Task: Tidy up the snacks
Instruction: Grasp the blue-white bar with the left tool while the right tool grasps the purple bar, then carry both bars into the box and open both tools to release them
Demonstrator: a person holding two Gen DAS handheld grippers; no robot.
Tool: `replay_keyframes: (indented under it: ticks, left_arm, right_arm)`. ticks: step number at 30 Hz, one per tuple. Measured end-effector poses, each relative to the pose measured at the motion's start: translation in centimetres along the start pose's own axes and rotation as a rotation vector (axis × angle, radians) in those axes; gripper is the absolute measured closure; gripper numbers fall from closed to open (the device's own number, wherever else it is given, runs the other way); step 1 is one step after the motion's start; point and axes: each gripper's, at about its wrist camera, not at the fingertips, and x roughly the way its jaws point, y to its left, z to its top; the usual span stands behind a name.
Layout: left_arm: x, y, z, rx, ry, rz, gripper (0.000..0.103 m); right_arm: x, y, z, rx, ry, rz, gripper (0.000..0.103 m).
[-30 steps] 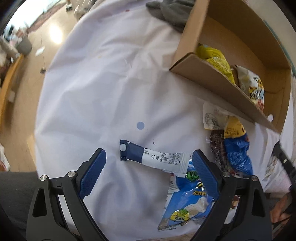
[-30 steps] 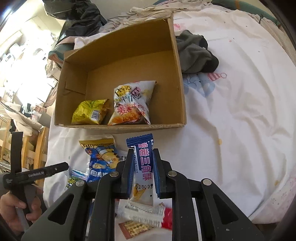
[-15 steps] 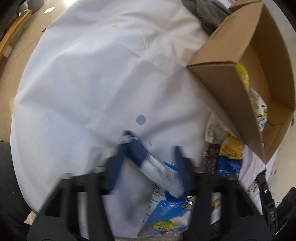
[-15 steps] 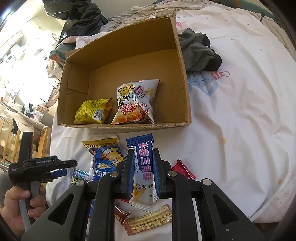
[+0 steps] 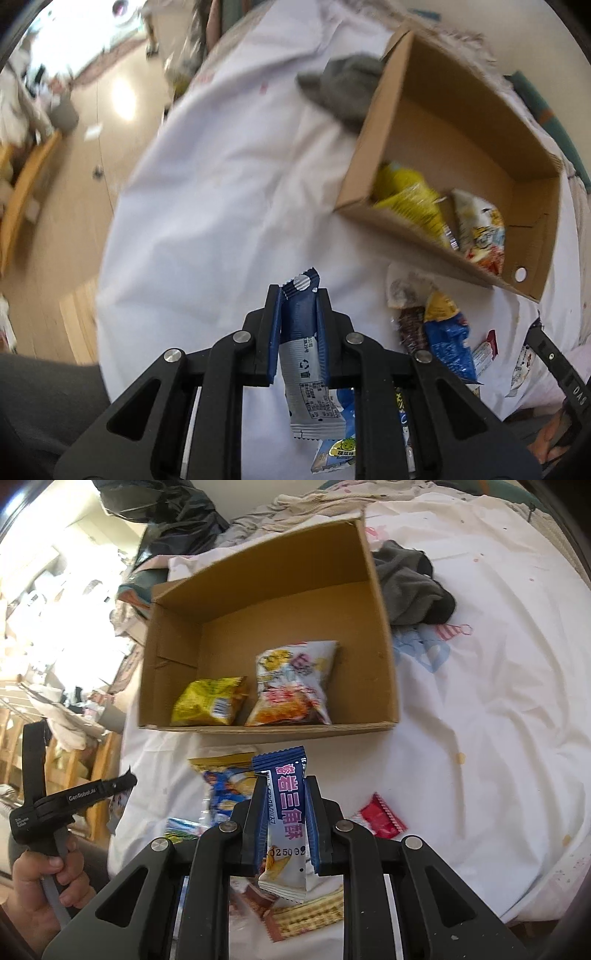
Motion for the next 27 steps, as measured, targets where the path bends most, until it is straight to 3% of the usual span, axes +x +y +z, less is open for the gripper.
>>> replay_keyframes:
  ticks: [11,18,27]
  left_arm:
    - [-5.1,-3.4,3.2,0.135,-0.155,-0.040,0.089]
    - [-5.5,-6.5,6.5,0.213,-0.207,-0.054,0.089]
    - [-2.6,-9.9,9.6,0.281,-0.220,-0.072,0.089]
  right_arm:
    - [-2.2,1.5,2.6,-0.020,-0.125,0.104,0.083]
    - [-1.3,1.6,5.7,-0.034,-0.151,0.085,0.083]
    - [0.2,0.0,10.0,-0.041,-0.179,0.015,0.083]
